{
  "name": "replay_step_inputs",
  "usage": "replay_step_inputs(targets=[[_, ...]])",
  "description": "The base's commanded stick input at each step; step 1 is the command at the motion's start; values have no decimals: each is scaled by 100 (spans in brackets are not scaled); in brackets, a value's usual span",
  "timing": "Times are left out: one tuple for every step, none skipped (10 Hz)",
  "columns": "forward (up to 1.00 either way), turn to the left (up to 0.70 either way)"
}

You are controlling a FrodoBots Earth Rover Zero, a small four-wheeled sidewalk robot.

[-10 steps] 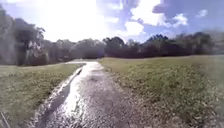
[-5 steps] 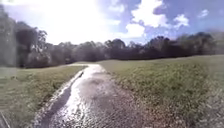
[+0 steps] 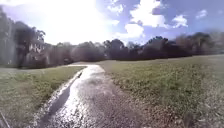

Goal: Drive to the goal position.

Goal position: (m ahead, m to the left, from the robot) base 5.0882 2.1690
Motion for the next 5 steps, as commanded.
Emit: replay_step_inputs(targets=[[0,70],[0,70],[0,70],[0,70],[0,42]])
